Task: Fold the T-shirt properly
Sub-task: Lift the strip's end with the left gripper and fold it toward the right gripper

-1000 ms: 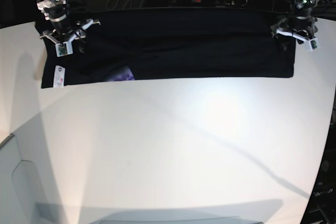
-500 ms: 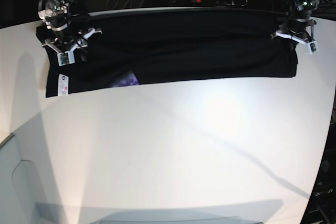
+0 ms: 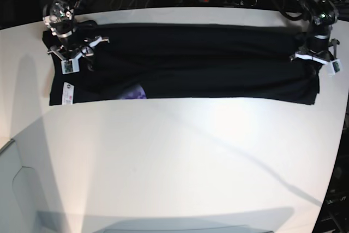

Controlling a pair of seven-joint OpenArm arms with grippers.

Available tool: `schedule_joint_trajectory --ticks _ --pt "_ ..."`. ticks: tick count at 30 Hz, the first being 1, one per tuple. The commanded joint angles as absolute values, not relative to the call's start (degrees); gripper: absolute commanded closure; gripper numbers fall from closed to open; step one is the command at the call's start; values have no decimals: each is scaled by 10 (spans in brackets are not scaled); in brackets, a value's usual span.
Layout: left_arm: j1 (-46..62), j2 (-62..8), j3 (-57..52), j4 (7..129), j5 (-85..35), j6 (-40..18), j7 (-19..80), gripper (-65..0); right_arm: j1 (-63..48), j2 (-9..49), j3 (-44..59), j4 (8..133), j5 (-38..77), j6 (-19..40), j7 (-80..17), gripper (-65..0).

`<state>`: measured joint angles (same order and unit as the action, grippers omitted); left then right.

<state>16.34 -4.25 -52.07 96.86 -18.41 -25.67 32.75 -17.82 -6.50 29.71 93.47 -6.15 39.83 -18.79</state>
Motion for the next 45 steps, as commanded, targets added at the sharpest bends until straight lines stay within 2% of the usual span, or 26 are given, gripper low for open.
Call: schedule_joint_trajectory --ticks 1,5,9,16,25,35,45 --pt "168 -33 -524 998 -185 -256 318 0 -183 -64 298 933 -85 400 -221 -210" --pt "195 25 -478 1079 -182 -256 318 0 -185 -66 298 933 -85 400 -221 -210" --pt "240 60 -369 1126 -182 -250 317 0 -184 -73 298 935 -85 400 -221 -210" --pt "278 61 -180 1128 -173 -248 314 0 -185 -77 298 935 -85 400 -221 -210" --pt "261 66 15 1115 -62 -248 313 0 -185 -77 298 934 -85 400 -221 -210" --pt "216 66 98 1012 -32 -248 313 0 -188 -76 298 934 -85 400 -221 -210" --pt "200 86 102 996 -31 -248 313 -1 -189 -74 299 934 -85 400 -221 -210"
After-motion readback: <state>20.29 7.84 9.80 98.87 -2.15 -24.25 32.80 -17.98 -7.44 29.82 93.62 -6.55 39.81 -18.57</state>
